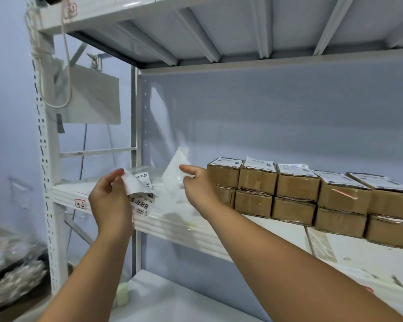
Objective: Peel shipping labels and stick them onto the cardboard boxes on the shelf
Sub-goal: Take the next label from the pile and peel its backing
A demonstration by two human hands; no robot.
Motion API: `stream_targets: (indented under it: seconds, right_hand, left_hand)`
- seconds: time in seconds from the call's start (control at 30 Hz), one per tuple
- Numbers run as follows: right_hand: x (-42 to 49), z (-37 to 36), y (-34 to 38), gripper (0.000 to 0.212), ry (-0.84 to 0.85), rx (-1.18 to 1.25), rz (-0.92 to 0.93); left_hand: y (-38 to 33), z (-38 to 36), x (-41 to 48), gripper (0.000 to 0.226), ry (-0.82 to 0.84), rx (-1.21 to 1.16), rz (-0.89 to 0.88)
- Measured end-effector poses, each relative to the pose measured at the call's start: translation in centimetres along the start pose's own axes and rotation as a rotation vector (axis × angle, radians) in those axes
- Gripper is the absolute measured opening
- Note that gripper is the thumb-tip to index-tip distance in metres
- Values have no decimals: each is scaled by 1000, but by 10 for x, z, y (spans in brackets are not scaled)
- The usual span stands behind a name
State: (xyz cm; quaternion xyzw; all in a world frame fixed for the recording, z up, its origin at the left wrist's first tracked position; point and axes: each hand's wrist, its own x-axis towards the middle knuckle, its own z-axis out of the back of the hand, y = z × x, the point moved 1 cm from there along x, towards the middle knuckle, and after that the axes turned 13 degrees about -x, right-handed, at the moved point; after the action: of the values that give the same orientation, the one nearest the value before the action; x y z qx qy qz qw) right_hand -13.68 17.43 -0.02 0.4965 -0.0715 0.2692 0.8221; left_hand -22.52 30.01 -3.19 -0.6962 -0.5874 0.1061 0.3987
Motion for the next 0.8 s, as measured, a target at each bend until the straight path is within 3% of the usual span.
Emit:
stream_targets:
  seconds: [0.23,0.37,0.43,0.5,0.63,0.7,0.8]
  right_hand:
    - [26,-30,-6,35,112,240,-157]
    - [25,-35,-9,52,90,174,-145]
    - [19,-35,-8,34,-16,31,-104]
    - [15,-33,-5,8,-69,56,-114]
    - [8,-13,3,42,275,484,-296]
    - [5,4,3,37,388,538,-291]
    - [-4,29,0,24,418,628,-263]
  left_hand:
    - [9,2,-3,35,190,135,-9]
    - [11,2,-8,38,284,197,-69]
    - [8,1,-11,42,343,273,-129]
    - [4,-3,-17,45,411,338,-172]
    - [-4,-18,-36,39,587,438,-252]
    - [-7,-25,-44,27,659,547,-345]
    - [-11,-32,-52,14,735,653,-509]
